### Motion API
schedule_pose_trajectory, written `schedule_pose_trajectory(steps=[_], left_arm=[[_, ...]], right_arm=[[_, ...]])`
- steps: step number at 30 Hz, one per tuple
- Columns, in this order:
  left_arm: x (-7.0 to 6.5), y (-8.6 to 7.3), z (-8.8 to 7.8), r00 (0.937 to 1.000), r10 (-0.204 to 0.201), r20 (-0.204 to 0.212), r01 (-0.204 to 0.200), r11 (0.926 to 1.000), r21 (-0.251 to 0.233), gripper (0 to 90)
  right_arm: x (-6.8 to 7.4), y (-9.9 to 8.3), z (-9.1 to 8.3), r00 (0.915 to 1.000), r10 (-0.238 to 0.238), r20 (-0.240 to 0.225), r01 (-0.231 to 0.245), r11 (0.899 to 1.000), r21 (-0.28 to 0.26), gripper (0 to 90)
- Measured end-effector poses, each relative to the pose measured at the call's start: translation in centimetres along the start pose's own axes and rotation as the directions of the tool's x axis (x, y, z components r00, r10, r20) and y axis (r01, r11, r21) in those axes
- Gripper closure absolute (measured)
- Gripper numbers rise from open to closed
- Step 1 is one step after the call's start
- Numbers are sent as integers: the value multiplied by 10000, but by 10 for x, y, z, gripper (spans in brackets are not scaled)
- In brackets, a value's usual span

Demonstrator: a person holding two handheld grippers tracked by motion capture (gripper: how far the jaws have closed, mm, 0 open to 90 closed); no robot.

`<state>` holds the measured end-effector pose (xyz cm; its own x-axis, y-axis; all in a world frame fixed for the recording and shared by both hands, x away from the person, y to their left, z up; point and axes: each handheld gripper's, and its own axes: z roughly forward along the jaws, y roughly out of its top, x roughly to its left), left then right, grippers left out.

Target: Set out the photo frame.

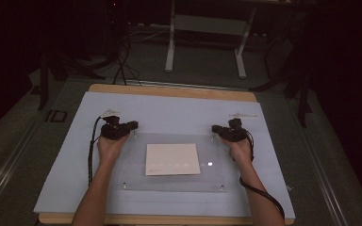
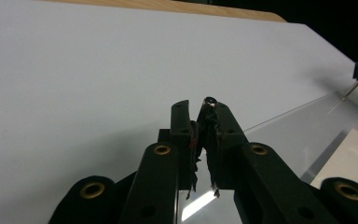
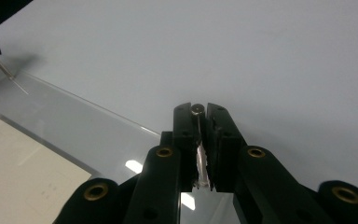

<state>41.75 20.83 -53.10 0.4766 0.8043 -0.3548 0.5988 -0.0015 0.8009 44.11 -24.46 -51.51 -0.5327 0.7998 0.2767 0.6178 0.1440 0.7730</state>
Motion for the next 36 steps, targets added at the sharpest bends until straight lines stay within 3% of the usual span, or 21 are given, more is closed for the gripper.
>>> schedule_pose_trajectory(steps=[3, 10, 12, 16, 20, 24, 25, 31, 36], left_arm=[[-1, 9, 2, 9997, -19, -237, 32, 9986, 537, 826], [4, 9, 7, 9987, -508, -20, 509, 9979, 406, 829], [6, 10, 8, 9977, -662, 116, 656, 9970, 418, 828], [12, 8, 9, 9943, -925, 524, 909, 9953, 321, 823], [13, 8, 10, 9928, -1028, 619, 1011, 9944, 295, 821], [14, 7, 11, 9914, -1128, 671, 1112, 9934, 264, 819], [14, 7, 11, 9914, -1128, 667, 1112, 9934, 273, 819], [14, 8, 12, 9918, -1119, 620, 1101, 9934, 316, 820], [15, 7, 12, 9914, -1094, 722, 1074, 9937, 322, 820]], right_arm=[[-1, 3, 2, 10000, 52, -12, -52, 10000, 74, 836], [4, 11, 4, 9974, -530, 488, 504, 9973, 535, 843], [6, 12, 3, 9959, -630, 654, 594, 9967, 548, 802], [11, 13, -10, 9937, -767, 813, 744, 9967, 311, 720], [18, 14, -26, 9927, -884, 821, 874, 9961, 156, 687], [26, 17, -38, 9924, -1119, 511, 1118, 9937, 61, 668], [34, 17, -45, 9914, -1301, 129, 1301, 9915, -6, 648], [58, 10, -59, 9851, -1492, -853, 1503, 9886, 63, 642], [83, 5, -79, 9705, -1777, -1629, 1794, 9838, -37, 652]])
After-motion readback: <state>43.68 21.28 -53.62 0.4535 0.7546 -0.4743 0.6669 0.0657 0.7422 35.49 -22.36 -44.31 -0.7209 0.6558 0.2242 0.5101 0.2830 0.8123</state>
